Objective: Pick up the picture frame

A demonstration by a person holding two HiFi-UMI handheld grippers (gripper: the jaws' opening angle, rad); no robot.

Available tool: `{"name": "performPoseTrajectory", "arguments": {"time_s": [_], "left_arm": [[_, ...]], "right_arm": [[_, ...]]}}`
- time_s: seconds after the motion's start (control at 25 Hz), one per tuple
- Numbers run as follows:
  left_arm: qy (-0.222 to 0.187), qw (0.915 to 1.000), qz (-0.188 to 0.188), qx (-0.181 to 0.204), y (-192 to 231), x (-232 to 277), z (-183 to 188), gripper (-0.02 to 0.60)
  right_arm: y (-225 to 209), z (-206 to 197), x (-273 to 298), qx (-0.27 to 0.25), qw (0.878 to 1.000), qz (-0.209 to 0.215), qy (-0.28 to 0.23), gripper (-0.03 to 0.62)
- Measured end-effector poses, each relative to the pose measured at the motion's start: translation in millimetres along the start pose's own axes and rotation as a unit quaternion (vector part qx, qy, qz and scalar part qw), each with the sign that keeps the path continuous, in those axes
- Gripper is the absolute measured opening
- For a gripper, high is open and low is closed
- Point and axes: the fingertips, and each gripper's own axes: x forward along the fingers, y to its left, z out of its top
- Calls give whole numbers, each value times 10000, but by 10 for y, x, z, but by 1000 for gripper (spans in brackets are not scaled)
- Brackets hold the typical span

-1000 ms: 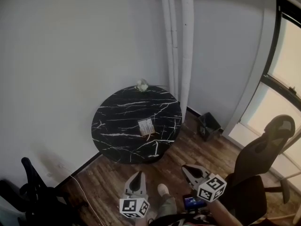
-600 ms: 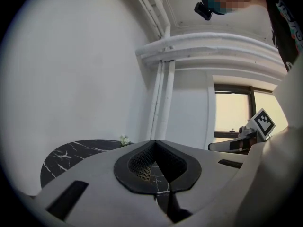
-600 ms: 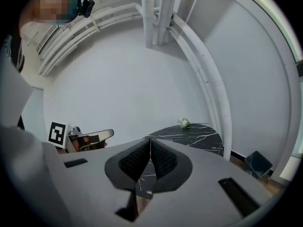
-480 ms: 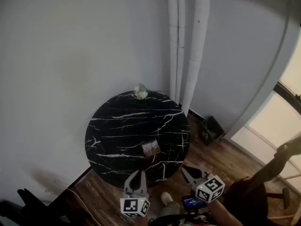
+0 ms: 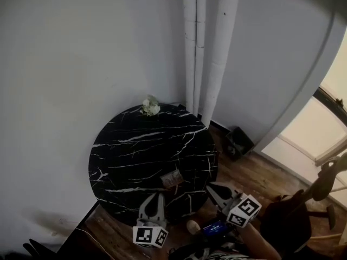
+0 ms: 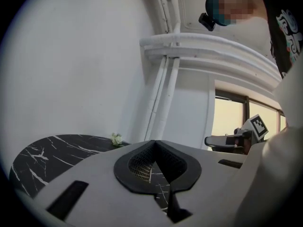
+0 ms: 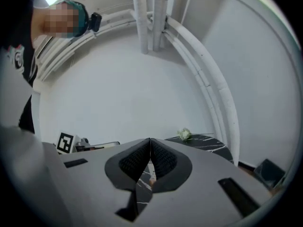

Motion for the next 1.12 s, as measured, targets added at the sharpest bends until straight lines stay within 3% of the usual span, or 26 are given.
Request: {"name": "performPoseTrajectory", "arguments": {"time_s": [0.08, 0.24, 0.72, 1.12], "left_arm": [[83, 9998, 44, 155, 36, 54, -34, 12], [150, 9993, 80, 332, 64, 104, -73, 12], [503, 9976, 266, 383, 336, 294, -285, 12], [956, 9950, 262, 147, 464, 443, -699, 14]], "right_arm": [[15, -17, 38, -237, 9996, 41, 120, 17], [75, -91, 131, -233, 9987, 305, 327, 18], [-179, -407, 418, -469, 9944, 291, 902, 20], [-361, -878, 643, -749, 9833, 517, 1574, 21]]}}
